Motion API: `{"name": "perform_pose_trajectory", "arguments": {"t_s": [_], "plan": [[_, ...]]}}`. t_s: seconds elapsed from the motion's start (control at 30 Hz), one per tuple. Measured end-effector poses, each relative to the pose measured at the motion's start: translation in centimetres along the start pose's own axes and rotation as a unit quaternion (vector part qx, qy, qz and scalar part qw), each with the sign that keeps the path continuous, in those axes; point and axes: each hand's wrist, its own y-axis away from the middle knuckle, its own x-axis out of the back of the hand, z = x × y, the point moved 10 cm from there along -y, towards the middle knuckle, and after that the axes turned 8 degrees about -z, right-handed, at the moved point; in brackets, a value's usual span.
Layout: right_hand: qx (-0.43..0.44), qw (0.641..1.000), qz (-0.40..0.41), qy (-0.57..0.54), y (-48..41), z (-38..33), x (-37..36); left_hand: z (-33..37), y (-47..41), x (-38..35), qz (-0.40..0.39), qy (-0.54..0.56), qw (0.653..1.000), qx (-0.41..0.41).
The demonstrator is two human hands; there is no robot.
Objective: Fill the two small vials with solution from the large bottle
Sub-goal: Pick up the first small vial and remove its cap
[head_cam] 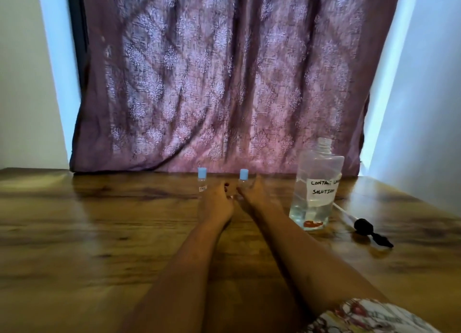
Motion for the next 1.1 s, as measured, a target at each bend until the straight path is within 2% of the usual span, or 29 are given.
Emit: {"name": "perform_pose_trajectory", "arguments": {"t_s": [0.17,0.33,0.47,0.53,0.8,0.97,1.1], "plan": [[0.010,0.999,-0.039,0.025,1.2,-1.4,-0.7,0.0,-0.1,-0.4,-0.017,-0.010,1.000,-0.009],[0.029,0.994,-0.104,0.009,5.2,-3.2,0.4,0.4,0.5,-1.1,-0.060,0.105,0.992,-0.016],[0.065,0.991,-0.112,-0.013,9.0,-4.6,2.9,0.8,1.3,-3.4,-0.164,0.228,0.960,0.001],[0.078,0.989,-0.125,-0.014,10.3,-4.7,3.8,1.3,1.9,-4.6,-0.208,0.253,0.945,-0.008],[0.102,0.982,-0.150,-0.045,12.0,-4.3,3.0,1.9,3.0,-4.4,-0.188,0.174,0.965,-0.060],[0.173,0.984,-0.047,-0.018,11.9,-6.1,4.7,1.7,3.1,-4.6,-0.198,0.136,0.969,-0.063],[0.192,0.981,-0.015,-0.002,11.7,-6.0,4.8,2.3,3.2,-5.0,-0.210,0.103,0.968,-0.087]]}}
